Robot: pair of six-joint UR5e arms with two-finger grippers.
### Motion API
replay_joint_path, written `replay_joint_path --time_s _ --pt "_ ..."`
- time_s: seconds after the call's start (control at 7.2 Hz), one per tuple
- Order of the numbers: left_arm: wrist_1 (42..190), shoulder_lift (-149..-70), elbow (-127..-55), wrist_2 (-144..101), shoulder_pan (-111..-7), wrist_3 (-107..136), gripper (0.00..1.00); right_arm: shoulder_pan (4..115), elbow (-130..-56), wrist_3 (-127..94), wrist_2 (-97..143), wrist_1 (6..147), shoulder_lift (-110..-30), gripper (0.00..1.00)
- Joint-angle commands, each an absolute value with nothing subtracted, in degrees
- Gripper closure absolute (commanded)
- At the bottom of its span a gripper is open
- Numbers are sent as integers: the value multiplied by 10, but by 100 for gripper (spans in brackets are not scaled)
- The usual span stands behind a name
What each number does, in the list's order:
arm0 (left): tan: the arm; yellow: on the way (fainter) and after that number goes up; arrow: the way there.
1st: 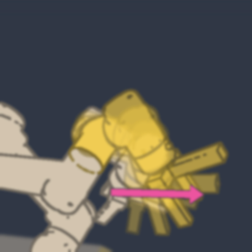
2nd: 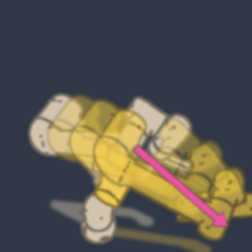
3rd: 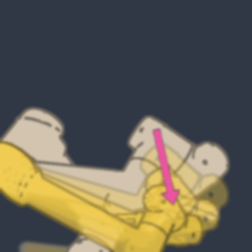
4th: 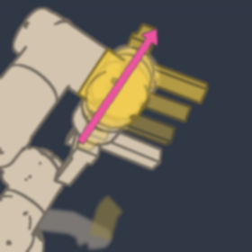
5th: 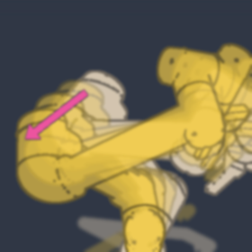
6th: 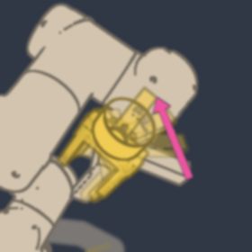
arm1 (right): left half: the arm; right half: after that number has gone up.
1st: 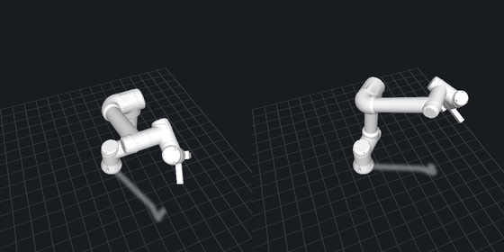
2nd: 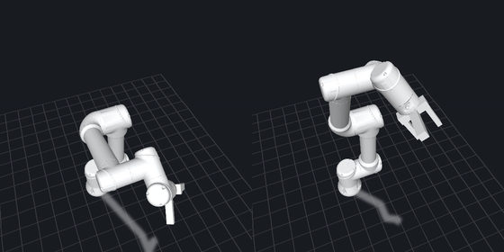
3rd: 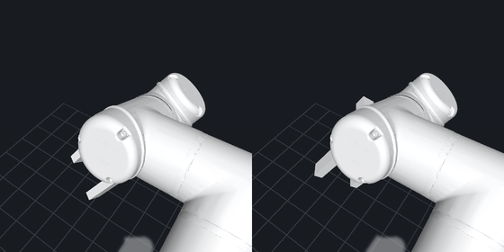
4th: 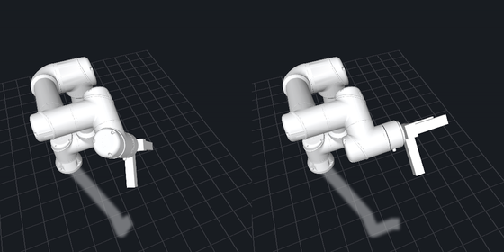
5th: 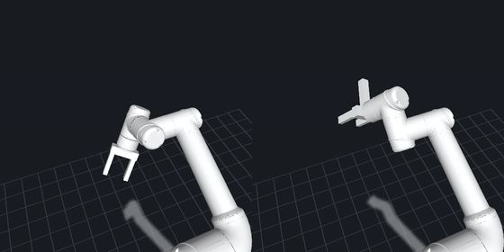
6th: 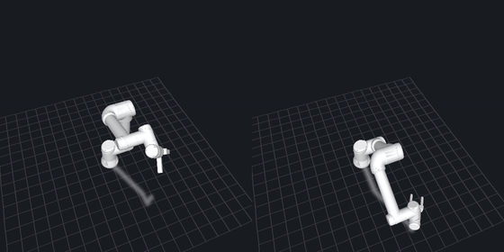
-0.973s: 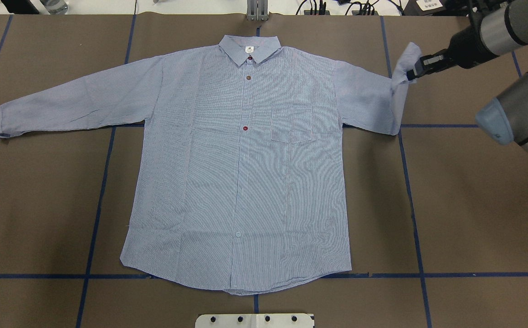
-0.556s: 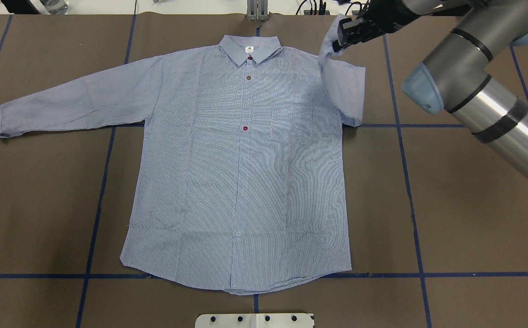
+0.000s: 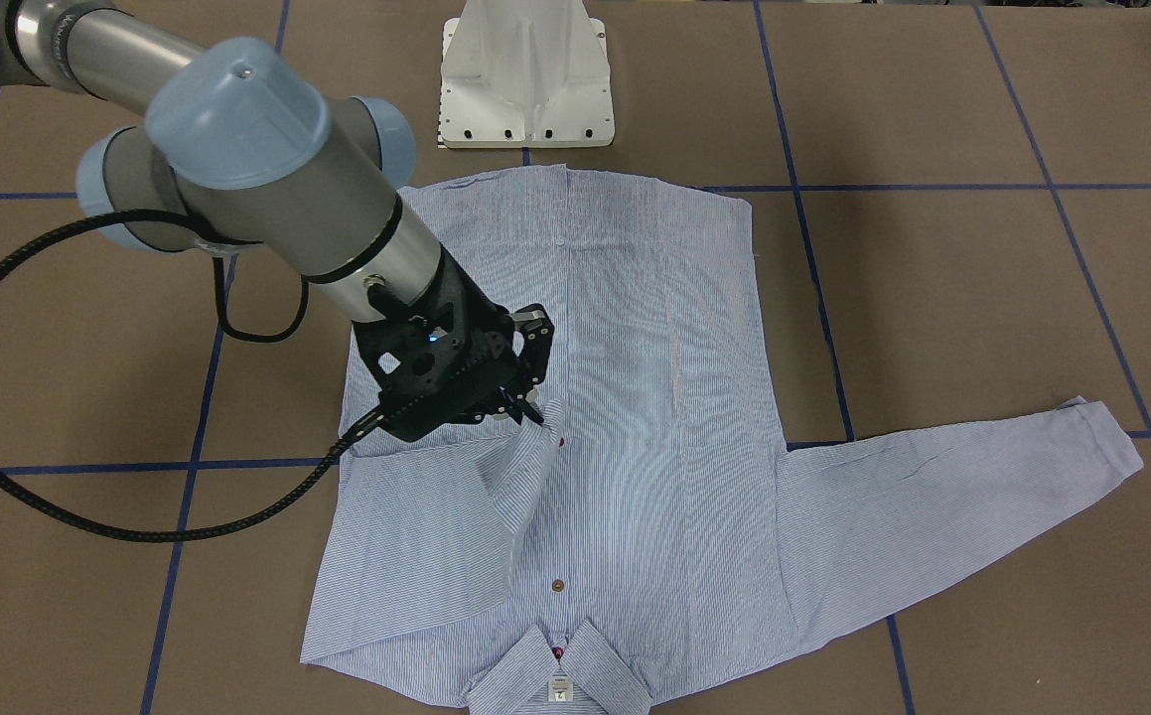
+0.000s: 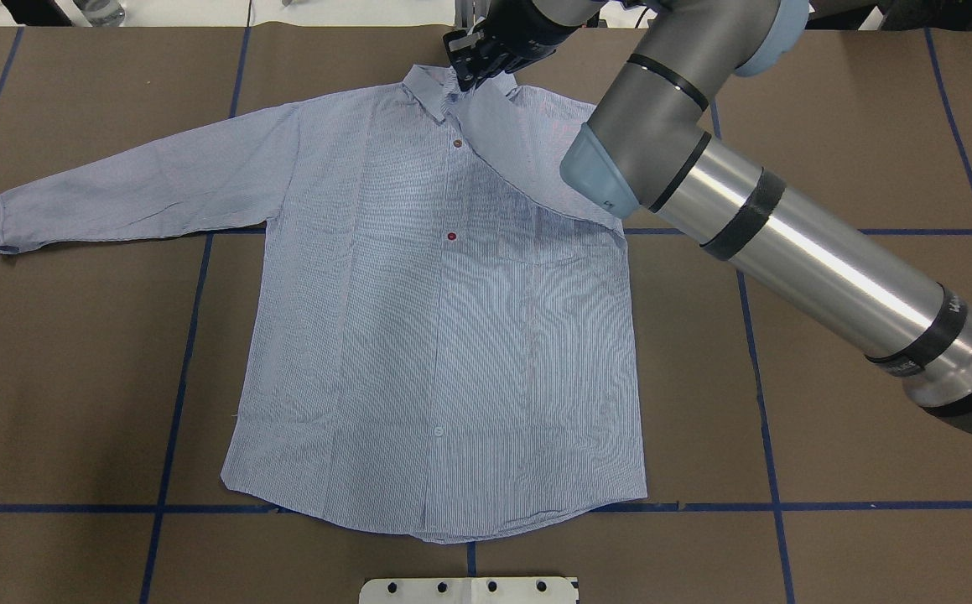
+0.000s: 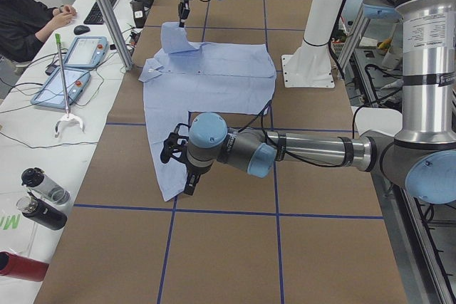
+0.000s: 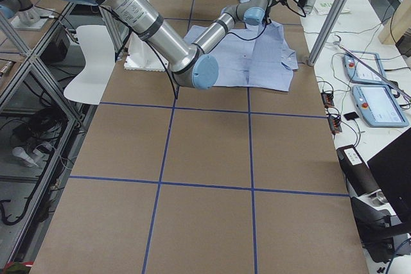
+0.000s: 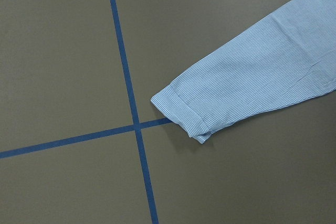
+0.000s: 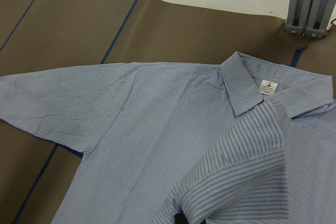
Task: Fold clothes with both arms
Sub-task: 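Lift the sleeve with the right gripper and lay it across the shirt front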
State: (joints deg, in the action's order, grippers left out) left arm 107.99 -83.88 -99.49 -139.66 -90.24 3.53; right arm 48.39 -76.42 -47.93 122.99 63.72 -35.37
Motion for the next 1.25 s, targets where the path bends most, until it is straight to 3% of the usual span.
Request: replay_joint_path --time_s 0.0,0.56,0.69,1.11 --pt "1081 -831 -997 -1397 -902 36 1 449 -680 -479 1205 606 -319 100" --pt "1082 -824 -999 -1444 -902 37 1 382 -550 -479 1111 541 -265 100" --pt "1082 -824 -1000 -1445 -902 37 1 369 -550 -482 1080 514 -251 3" --pt "1082 -824 -1002 -1444 -902 37 1 301 -549 -491 907 511 -224 0"
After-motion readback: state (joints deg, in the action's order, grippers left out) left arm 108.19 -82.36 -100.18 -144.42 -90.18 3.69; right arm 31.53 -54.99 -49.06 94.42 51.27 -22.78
